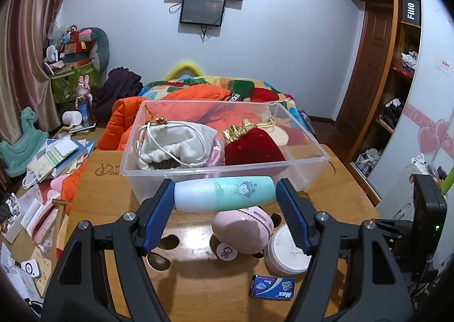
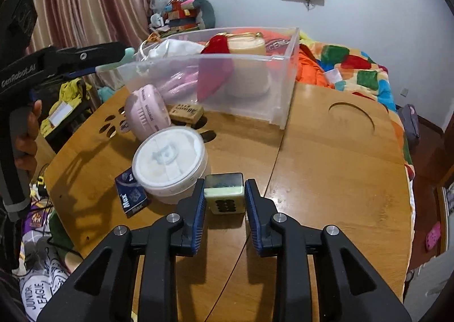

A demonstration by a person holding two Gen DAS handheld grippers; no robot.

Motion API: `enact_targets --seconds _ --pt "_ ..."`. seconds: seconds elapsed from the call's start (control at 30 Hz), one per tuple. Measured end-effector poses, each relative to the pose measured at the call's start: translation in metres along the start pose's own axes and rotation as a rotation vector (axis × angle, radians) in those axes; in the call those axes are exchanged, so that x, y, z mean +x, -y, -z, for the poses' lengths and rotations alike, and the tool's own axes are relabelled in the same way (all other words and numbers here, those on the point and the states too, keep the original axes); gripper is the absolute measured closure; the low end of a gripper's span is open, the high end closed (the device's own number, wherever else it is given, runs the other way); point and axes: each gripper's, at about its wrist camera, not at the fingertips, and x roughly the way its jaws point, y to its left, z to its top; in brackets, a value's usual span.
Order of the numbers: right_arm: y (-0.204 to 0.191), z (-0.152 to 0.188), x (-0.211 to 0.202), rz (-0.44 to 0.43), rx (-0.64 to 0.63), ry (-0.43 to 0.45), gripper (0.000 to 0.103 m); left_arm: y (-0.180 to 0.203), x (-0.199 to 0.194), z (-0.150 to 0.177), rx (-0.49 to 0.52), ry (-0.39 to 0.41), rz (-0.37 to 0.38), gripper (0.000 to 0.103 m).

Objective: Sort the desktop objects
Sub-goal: 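Carry the cube toward the clear box with the right tool while the left lowers and releases the bottle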

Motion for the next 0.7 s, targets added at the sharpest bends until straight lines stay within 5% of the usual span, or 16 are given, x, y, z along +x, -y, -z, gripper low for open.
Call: enact_targets --seconds 0.7 --pt "0.010 -0.090 -0.036 0.011 0.004 0.214 0.081 -0.007 0.020 -0.047 0.045 0.043 -0.023 0.031"
